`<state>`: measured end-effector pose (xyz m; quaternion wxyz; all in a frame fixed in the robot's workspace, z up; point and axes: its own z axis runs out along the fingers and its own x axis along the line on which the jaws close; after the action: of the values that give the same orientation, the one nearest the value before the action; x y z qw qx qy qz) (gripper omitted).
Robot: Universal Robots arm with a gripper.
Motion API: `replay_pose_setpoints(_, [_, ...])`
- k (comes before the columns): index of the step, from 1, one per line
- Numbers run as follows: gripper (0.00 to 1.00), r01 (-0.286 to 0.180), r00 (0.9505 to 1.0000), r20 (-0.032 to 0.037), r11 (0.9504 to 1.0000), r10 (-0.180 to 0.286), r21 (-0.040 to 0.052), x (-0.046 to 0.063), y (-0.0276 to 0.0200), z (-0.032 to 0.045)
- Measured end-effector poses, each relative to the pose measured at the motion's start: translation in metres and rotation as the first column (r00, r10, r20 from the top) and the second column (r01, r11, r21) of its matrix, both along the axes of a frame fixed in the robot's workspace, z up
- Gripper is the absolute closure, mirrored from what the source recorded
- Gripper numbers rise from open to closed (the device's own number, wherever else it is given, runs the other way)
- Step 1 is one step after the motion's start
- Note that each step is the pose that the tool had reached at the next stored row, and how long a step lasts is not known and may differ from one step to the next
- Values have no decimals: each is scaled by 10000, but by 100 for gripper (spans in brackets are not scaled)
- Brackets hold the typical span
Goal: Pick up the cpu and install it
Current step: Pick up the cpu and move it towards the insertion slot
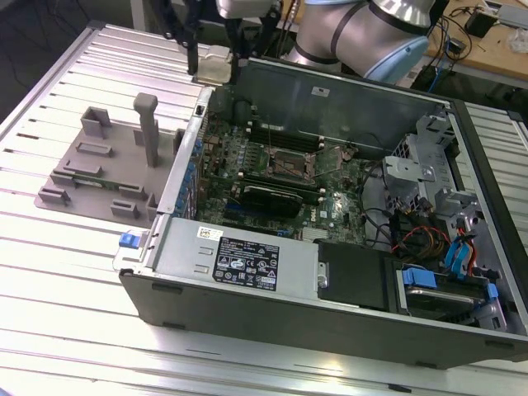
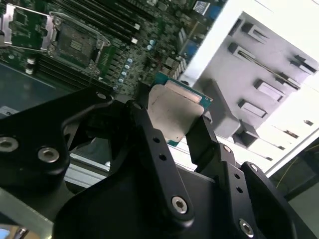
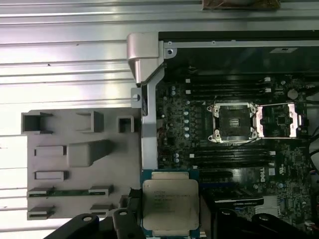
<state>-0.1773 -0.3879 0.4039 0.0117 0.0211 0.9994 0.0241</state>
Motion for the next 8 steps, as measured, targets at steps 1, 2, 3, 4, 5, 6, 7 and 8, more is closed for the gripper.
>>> replay_pose_setpoints(1, [45,-2,10000,0,10000,2,0,36,0,0])
replay_pose_setpoints(2, [45,-1,10000,0,10000,1,0,90,-1,0])
replay_pose_setpoints(3, [45,0,10000,-1,10000,0,0,129,-1,-1])
replay_pose_setpoints(4, [45,-1,10000,-1,10000,1,0,184,-1,-1])
replay_pose_setpoints(5, [45,-2,10000,-2,10000,2,-1,229,-2,-1])
replay_pose_setpoints(6, [45,1,10000,-3,10000,-1,-1,308,-2,-2])
replay_pose_setpoints(7, [45,-1,10000,-4,10000,1,-1,351,-2,-3])
replay_pose_setpoints(8, [45,-2,10000,-5,10000,2,0,396,-2,-5])
